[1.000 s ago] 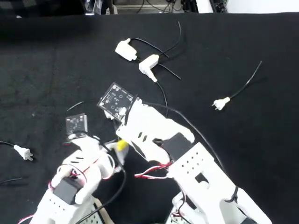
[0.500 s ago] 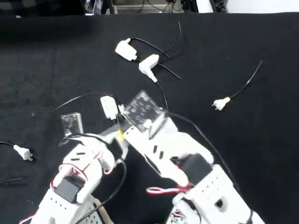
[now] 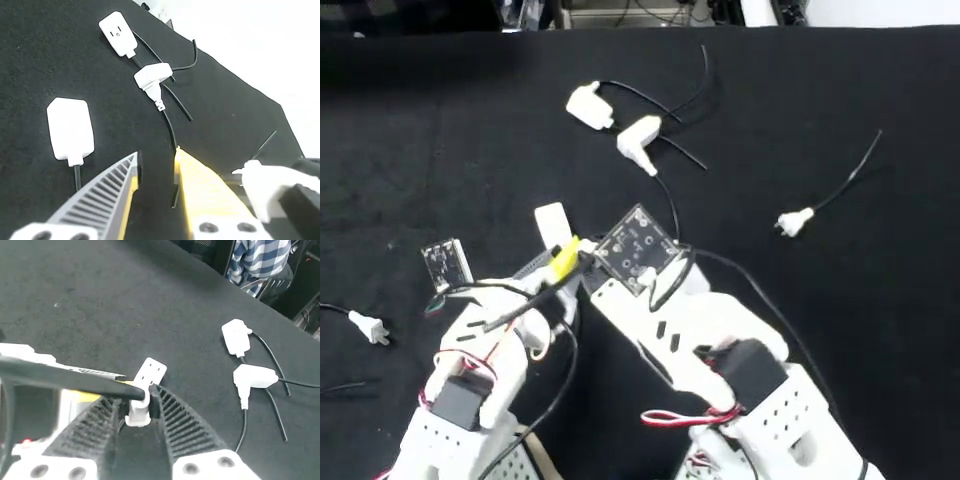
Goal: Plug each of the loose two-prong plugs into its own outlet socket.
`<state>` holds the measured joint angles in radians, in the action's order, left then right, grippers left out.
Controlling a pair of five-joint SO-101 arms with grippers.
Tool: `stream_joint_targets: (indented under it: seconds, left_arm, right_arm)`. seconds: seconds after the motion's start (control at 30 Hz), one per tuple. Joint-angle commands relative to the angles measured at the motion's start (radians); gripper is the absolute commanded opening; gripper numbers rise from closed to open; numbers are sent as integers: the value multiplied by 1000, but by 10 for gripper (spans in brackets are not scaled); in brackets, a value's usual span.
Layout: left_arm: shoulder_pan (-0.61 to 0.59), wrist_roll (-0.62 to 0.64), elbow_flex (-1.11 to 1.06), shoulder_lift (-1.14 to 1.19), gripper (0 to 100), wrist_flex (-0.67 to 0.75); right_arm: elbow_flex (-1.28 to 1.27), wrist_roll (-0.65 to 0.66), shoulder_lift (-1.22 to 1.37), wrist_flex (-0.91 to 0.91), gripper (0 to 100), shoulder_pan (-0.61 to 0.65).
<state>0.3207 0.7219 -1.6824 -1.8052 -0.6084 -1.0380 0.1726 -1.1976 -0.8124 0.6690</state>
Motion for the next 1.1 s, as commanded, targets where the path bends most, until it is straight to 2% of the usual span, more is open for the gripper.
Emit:
stream_joint_targets:
  seconds: [0.0,0.2,0.37,0.57,0.77,0.9,1.07]
  left_arm:
    - [-25,-3,-18,-9,129,11]
    - [-151,-5,-18,-9,130,-57]
    - [-303,-5,5,-9,130,-140]
    - [-476,-5,8,-9,130,-210]
    - [-604,2,-2,-9,130,-212]
    - [-627,2,-18,-9,130,-204]
    - [-625,2,-15,-9,130,-204]
  right_arm:
    - [8,35,-13,5,11,-17]
    - [7,41,-12,74,11,-17]
    - [8,49,67,149,11,-17]
    - [94,51,410,244,11,-60]
    - [275,38,768,324,11,-66]
    - [395,-72,980,405,11,-64]
    - [562,-195,1204,408,11,-66]
